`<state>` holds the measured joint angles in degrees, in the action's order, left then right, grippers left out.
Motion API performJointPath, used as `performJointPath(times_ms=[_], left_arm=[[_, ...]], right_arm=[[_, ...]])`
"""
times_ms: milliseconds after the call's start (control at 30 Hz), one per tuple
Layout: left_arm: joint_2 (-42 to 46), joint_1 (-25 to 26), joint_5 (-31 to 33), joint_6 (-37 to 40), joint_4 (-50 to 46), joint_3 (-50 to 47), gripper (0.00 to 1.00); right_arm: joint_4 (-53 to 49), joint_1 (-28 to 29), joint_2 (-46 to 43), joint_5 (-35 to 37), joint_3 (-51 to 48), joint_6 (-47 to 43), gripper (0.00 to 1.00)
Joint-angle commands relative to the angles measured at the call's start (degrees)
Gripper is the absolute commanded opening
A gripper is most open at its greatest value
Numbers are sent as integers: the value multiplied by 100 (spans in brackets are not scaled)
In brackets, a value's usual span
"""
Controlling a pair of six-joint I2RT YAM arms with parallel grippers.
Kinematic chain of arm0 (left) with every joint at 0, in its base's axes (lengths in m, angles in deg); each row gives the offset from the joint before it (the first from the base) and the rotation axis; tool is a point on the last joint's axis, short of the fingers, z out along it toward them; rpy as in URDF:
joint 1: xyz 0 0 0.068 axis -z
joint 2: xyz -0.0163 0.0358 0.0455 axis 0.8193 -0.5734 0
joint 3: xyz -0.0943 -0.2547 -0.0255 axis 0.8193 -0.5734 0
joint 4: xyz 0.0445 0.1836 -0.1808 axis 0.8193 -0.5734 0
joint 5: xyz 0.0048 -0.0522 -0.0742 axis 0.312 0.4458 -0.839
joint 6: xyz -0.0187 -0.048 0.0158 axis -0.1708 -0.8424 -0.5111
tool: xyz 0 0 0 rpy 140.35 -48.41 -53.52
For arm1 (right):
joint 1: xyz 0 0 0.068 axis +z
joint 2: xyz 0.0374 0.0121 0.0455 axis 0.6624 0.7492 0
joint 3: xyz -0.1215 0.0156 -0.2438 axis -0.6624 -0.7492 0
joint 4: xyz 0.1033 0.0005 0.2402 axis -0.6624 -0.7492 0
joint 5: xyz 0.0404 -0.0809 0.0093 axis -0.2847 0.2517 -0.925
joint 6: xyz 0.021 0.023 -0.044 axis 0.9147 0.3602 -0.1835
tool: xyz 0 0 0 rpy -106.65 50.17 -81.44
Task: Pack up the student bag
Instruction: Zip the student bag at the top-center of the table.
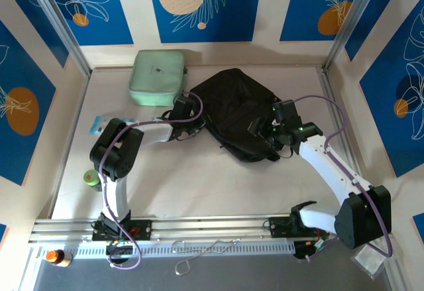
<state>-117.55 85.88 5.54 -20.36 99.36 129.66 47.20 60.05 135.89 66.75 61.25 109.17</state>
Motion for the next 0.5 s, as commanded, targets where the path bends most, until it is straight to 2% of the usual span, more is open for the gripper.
performJointPath(times_ms=[0, 67, 333, 467], left_arm=[[-142, 5, -179, 14, 169, 237, 8], [-89, 6, -260, 34, 319, 233, 0], [354, 40, -674, -202, 876, 241, 0], [621, 107, -683, -177, 872, 260, 0]], right_arm=[[128, 178, 54, -132, -66, 209, 70], [191, 345, 96, -128, -73, 337, 70], [933, 1157, -289, 334, -613, 1558, 66], [1069, 1404, -33, 351, -538, 1792, 62]])
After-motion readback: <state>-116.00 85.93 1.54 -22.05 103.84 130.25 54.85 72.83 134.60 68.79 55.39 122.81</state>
